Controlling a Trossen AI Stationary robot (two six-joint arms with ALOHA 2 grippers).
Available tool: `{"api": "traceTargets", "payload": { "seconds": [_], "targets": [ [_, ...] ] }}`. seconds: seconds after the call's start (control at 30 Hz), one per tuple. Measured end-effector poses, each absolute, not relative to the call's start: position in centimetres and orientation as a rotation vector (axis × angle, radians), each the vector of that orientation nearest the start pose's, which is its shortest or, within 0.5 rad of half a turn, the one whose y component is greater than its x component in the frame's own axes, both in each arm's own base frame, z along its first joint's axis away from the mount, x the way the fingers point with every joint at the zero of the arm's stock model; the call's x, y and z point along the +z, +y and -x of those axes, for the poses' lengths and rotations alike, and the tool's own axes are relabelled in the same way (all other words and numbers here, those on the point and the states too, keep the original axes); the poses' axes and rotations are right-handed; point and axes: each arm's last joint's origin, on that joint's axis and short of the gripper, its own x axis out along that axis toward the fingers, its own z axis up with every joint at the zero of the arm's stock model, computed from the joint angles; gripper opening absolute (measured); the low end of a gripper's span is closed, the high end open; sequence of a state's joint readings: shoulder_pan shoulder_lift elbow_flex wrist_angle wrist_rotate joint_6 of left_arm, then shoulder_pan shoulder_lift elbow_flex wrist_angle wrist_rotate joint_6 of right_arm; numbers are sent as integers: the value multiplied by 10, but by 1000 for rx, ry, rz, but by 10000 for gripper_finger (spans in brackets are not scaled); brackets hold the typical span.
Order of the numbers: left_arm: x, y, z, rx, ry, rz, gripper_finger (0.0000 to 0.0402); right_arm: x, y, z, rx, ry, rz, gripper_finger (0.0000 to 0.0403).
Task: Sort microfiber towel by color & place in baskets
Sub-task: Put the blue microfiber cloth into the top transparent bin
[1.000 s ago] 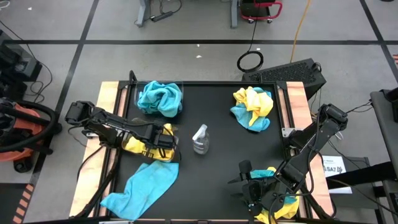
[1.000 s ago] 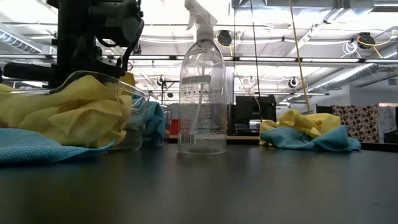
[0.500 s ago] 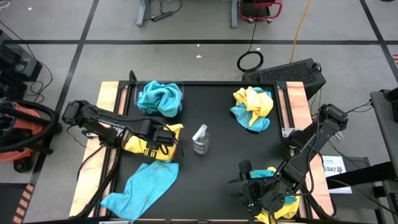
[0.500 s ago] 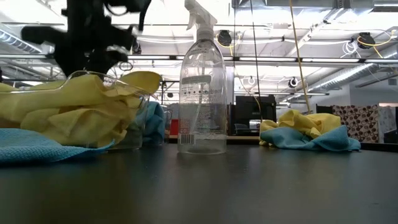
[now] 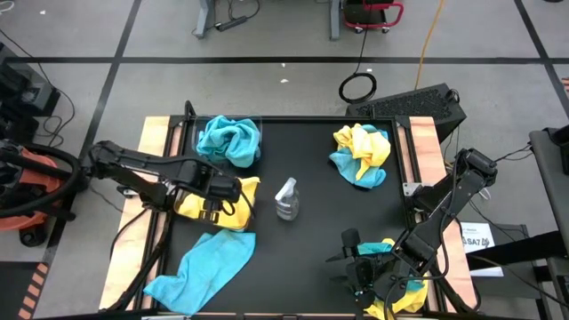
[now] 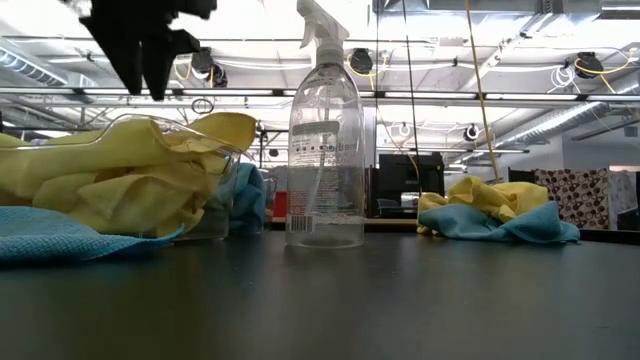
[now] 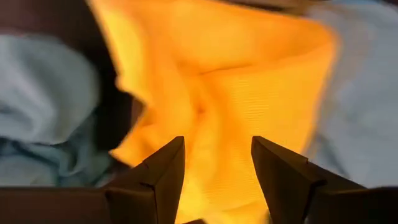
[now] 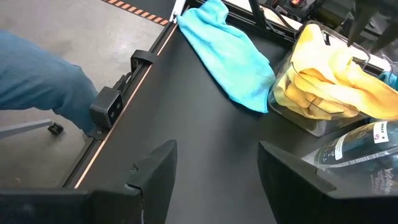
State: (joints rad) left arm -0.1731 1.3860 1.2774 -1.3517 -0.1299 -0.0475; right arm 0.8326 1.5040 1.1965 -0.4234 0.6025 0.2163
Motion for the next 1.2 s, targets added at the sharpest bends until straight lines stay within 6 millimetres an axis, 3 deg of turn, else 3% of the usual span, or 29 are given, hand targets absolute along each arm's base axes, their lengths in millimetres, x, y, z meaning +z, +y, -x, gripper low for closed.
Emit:
{"api": "traceTargets", "payload": {
  "seconds": [0.23,0.47,0.67,0.83,1.2],
  "targets": [
    [308,-58,-228,-138,1375,-92,192,289,227,-229,158,568,272,215],
    [311,-93,-228,-269,1289,-15,191,289,226,-231,153,569,274,215],
    [311,-121,-216,-301,1302,4,191,289,225,-231,153,569,280,215],
    [297,-144,-209,-297,1338,19,191,289,225,-231,156,568,287,215],
    [245,-187,-206,-202,1524,-18,192,289,225,-231,157,568,291,215]
  ]
}}
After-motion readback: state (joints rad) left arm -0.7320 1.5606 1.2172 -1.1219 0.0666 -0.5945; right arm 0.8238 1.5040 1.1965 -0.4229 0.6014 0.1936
